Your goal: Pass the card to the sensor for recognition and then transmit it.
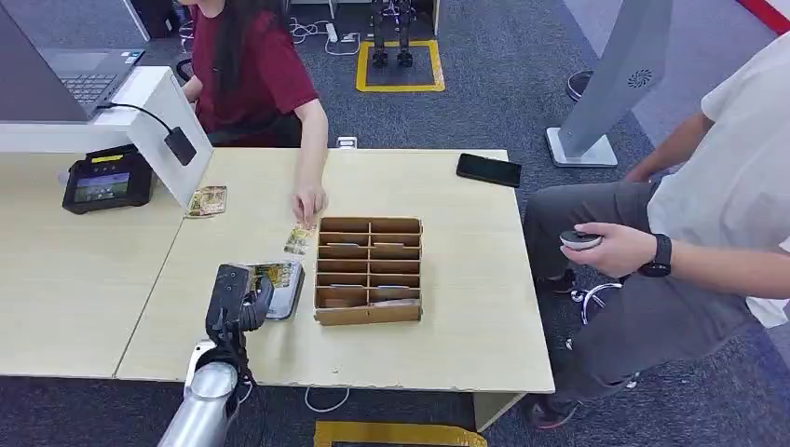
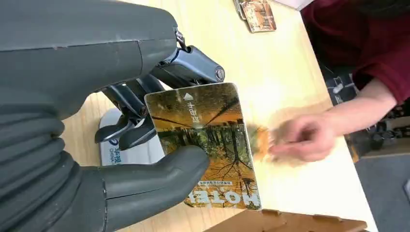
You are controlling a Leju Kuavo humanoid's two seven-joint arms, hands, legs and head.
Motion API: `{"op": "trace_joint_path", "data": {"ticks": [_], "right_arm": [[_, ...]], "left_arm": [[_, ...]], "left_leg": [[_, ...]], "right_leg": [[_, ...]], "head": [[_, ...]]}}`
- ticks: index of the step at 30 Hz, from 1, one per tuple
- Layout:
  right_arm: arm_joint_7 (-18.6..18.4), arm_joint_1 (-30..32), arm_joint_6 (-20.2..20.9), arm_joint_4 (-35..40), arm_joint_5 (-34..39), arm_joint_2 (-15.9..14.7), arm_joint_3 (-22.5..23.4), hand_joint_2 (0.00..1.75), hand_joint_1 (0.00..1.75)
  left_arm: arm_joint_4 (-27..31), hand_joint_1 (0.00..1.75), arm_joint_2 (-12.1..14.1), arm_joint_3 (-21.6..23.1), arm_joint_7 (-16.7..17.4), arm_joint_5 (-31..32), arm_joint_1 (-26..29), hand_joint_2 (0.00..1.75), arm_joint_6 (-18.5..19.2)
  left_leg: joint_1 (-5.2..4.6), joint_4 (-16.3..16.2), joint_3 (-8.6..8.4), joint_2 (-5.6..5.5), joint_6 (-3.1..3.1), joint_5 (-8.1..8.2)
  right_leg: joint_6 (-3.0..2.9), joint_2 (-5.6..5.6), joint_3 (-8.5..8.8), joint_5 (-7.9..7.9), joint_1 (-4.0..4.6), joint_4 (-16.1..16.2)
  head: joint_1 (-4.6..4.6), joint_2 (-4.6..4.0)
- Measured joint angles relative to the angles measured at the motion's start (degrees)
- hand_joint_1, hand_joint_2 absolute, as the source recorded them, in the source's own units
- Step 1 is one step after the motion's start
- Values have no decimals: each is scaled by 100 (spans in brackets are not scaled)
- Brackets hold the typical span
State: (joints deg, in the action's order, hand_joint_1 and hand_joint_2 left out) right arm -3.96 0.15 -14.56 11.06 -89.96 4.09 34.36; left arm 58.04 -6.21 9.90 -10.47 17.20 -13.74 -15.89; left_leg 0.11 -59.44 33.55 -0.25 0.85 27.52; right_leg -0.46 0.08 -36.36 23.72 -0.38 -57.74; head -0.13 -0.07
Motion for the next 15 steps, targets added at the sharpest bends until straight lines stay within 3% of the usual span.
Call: {"op": "trace_joint_path", "data": {"ticks": [8,13,15], "right_arm": [[0,0,0,0,2,0,-9,175,0],[20,-52,42,0,0,0,-195,175,0],[24,-68,44,0,0,0,-247,175,0]], "left_arm": [[-95,175,-22,0,0,57,-53,175,-77],[-1345,175,-120,-61,164,945,-924,175,-1059],[-1613,175,-94,-122,253,1163,-1094,175,-1170]], "left_leg": [[0,0,0,0,0,0],[1,-1,4,-3,0,-3],[1,-1,3,-2,0,-3]], "right_leg": [[0,0,0,0,0,0],[2,-3,-1,-2,0,0],[1,-3,0,-2,0,-1]], "head": [[0,0],[-2,0],[0,0]]}}
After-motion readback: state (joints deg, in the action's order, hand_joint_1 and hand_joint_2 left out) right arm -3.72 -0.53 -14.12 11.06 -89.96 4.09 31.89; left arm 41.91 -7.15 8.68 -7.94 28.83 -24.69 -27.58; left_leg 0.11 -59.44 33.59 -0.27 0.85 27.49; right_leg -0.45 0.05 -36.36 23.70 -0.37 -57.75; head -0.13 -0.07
